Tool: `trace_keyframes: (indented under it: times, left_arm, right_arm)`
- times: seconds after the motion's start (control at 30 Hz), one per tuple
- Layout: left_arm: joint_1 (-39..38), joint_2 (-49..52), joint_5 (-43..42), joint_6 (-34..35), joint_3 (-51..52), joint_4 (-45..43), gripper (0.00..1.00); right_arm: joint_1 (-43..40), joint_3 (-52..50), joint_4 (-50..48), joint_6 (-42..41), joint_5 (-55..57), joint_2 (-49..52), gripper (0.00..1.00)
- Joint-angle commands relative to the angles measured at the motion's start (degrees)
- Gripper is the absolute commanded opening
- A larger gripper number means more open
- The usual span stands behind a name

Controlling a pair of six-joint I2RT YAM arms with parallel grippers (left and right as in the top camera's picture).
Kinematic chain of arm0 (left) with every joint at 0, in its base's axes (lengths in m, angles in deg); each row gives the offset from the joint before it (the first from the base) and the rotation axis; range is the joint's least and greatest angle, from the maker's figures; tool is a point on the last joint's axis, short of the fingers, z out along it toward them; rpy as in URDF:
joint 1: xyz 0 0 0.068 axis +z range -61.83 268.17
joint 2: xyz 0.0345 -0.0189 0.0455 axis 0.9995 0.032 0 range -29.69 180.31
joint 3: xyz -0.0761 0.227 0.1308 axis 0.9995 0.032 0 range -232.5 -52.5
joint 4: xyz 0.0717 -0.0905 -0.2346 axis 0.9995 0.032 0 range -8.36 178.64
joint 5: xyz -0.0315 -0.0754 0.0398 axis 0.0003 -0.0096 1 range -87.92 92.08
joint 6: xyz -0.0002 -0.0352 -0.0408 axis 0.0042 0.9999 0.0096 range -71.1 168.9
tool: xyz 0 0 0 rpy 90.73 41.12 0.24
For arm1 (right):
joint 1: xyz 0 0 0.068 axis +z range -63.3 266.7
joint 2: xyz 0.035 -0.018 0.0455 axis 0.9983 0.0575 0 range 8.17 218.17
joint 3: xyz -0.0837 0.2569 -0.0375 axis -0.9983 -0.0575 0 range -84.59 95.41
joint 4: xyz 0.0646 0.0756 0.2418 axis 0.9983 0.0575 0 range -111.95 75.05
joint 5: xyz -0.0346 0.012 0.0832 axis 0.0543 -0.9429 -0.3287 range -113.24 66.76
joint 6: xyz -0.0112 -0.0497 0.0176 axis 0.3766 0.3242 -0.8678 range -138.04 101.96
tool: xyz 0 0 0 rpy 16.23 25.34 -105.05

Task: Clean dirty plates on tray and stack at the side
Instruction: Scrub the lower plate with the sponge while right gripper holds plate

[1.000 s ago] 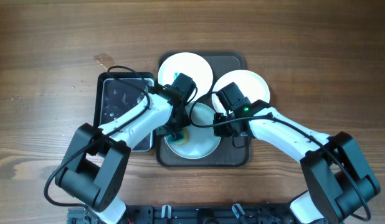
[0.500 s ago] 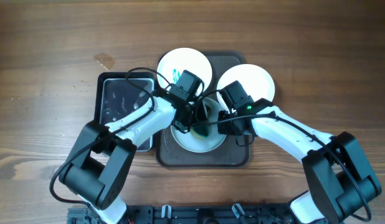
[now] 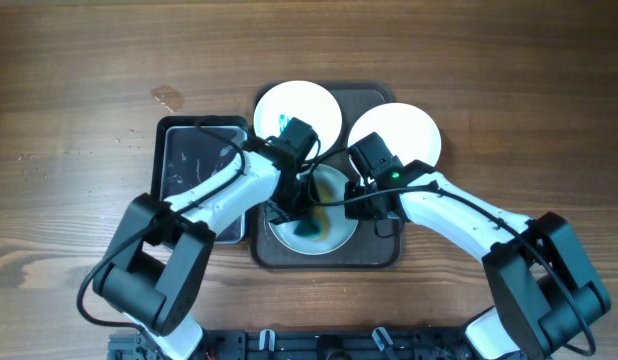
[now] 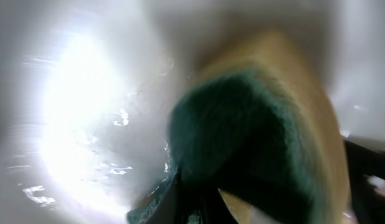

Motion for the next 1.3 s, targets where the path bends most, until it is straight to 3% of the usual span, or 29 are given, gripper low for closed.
trace_keyframes:
  times: [0.0, 0.1, 0.2, 0.4, 0.73, 1.07, 1.17, 1.27]
  left_arm:
    - [3.7, -0.4, 19.5, -0.9, 2.1, 4.2, 0.04]
    - [4.1, -2.8, 26.2, -0.9, 2.1, 5.2, 0.04]
    - [3.7, -3.7, 25.5, -0.9, 2.1, 4.2, 0.04]
    - [0.6, -3.4, 4.4, -0.9, 2.1, -7.0, 0.04]
    - [-6.7, 3.2, -10.1, 1.6, 2.1, -21.2, 0.04]
    - [-5.1, 4.0, -10.1, 0.5, 2.1, -14.2, 0.04]
    - [-4.1, 2.6, -9.8, -2.6, 2.1, -11.2, 0.04]
    - [-2.5, -0.9, -0.8, -2.6, 2.1, -5.8, 0.04]
  right_arm:
    - [-0.4, 0.5, 0.3, 0.8, 2.2, 0.7, 0.04]
    - [-0.4, 0.5, 0.3, 0.8, 2.2, 0.7, 0.04]
    - [-0.4, 0.5, 0.3, 0.8, 2.2, 0.7, 0.04]
    - [-0.4, 0.5, 0.5, 1.8, 2.2, 0.7, 0.04]
    - [-0.3, 0.5, 1.1, 5.8, 2.4, 0.7, 0.04]
    - [-0.3, 0.5, 1.2, 5.7, 2.4, 0.7, 0.04]
    - [-0.3, 0.5, 1.2, 5.7, 2.4, 0.7, 0.04]
    - [-0.3, 0.5, 1.2, 5.7, 2.4, 0.7, 0.05]
